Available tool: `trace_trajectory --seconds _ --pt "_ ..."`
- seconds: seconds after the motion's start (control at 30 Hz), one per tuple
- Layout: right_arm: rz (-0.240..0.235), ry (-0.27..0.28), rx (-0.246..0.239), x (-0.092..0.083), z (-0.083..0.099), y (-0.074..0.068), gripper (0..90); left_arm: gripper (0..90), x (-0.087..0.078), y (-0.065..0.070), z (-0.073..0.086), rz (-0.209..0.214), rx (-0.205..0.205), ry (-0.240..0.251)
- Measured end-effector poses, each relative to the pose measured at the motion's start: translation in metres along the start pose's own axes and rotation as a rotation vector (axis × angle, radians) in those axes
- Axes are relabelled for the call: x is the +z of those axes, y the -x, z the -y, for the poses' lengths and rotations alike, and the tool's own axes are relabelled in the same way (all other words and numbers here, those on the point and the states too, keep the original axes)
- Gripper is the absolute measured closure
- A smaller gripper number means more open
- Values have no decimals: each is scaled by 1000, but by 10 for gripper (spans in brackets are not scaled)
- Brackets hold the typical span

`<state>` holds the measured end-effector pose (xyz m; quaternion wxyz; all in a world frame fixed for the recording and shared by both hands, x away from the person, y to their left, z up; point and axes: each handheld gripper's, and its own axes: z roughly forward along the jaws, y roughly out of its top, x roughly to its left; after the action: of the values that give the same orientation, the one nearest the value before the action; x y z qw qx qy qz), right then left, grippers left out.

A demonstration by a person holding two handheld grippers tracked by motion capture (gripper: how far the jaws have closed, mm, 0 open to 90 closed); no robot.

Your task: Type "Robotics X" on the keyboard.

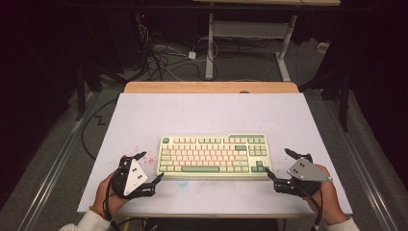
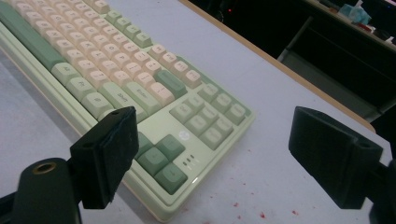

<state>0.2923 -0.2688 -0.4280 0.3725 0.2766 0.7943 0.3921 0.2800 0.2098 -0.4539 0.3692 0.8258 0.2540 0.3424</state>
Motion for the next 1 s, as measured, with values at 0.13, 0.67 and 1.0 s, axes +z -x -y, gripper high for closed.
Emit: trace_trajectory --seconds 0.13,0.67,1.0 --pt "25 18 17 -4 5 2 165 149 -1 -1 5 -8 -12 -6" --pt "63 -16 85 -7 34 5 164 149 4 -2 23 -7 -45 -61" --pt "79 3 91 -8 35 3 162 148 0 1 25 -32 -52 -51"
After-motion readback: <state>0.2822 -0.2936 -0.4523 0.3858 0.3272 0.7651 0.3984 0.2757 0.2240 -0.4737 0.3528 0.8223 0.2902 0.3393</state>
